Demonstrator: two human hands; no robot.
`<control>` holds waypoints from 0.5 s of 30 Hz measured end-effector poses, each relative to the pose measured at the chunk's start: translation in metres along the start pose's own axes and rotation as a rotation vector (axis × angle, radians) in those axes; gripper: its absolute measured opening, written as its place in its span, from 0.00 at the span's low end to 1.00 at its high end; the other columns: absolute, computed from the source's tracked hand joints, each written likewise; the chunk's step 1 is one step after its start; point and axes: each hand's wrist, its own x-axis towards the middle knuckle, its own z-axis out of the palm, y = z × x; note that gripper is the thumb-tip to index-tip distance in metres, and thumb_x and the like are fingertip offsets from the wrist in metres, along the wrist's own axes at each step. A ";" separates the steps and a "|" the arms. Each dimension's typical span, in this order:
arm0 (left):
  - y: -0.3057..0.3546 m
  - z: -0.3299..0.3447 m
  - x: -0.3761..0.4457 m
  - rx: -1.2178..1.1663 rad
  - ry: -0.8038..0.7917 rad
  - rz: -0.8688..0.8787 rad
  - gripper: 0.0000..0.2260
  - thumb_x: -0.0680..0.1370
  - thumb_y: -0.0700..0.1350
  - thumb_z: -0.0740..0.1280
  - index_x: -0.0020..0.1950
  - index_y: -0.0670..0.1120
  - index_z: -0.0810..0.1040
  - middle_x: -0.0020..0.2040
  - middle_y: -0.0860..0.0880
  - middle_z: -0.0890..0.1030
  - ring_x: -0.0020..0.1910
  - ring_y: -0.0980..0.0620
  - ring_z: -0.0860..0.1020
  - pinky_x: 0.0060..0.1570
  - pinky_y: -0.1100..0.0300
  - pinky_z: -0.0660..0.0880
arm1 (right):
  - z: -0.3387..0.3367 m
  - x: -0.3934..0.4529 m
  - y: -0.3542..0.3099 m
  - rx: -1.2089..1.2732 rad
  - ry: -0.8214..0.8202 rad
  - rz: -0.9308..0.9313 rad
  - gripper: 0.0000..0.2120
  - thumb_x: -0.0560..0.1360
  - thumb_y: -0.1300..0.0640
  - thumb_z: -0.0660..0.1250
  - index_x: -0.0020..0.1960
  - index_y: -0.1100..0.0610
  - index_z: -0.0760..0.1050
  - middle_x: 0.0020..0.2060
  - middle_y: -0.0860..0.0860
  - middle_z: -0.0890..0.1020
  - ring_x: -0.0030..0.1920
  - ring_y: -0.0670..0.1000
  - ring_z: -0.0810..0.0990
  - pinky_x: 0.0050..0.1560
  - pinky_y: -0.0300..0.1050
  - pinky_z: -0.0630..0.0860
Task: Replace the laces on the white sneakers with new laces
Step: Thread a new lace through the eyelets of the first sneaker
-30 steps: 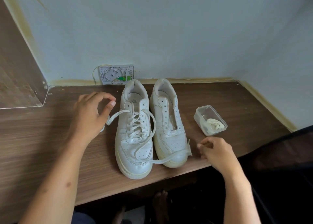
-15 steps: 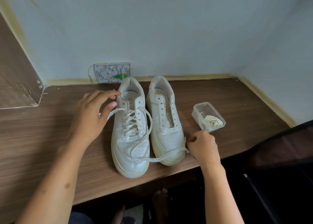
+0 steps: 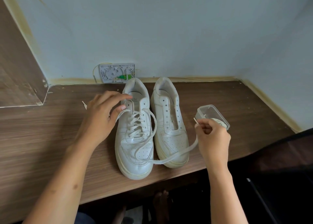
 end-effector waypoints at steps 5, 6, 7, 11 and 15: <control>0.000 0.007 -0.003 -0.019 -0.092 -0.091 0.15 0.82 0.46 0.61 0.67 0.57 0.76 0.63 0.53 0.73 0.55 0.52 0.67 0.56 0.52 0.67 | 0.013 -0.008 -0.018 0.137 -0.013 -0.166 0.04 0.77 0.58 0.70 0.51 0.54 0.82 0.42 0.46 0.83 0.43 0.44 0.82 0.45 0.34 0.78; 0.001 0.007 -0.003 -0.035 -0.092 -0.099 0.15 0.81 0.45 0.61 0.66 0.57 0.77 0.63 0.53 0.73 0.56 0.53 0.66 0.57 0.53 0.66 | 0.018 -0.011 -0.022 0.153 -0.031 -0.196 0.04 0.77 0.58 0.70 0.52 0.54 0.82 0.42 0.46 0.83 0.43 0.43 0.82 0.45 0.35 0.78; 0.003 0.006 -0.002 -0.051 -0.088 -0.106 0.14 0.81 0.45 0.62 0.64 0.57 0.77 0.63 0.53 0.73 0.57 0.53 0.67 0.57 0.53 0.66 | 0.024 -0.014 -0.027 0.163 -0.049 -0.231 0.05 0.77 0.59 0.70 0.52 0.54 0.82 0.43 0.45 0.82 0.44 0.42 0.81 0.45 0.34 0.78; 0.005 0.006 0.001 -0.139 -0.087 -0.132 0.13 0.80 0.42 0.64 0.62 0.55 0.78 0.61 0.55 0.72 0.57 0.52 0.72 0.60 0.49 0.70 | 0.054 -0.026 -0.044 0.145 -0.105 -0.347 0.05 0.77 0.58 0.70 0.52 0.52 0.82 0.45 0.44 0.80 0.46 0.41 0.79 0.47 0.31 0.74; 0.007 0.004 0.001 -0.260 -0.096 -0.157 0.13 0.80 0.39 0.65 0.60 0.54 0.79 0.60 0.55 0.71 0.52 0.60 0.74 0.57 0.59 0.73 | 0.079 -0.032 -0.051 0.135 -0.109 -0.368 0.06 0.77 0.55 0.69 0.53 0.49 0.83 0.50 0.45 0.78 0.52 0.45 0.76 0.57 0.46 0.74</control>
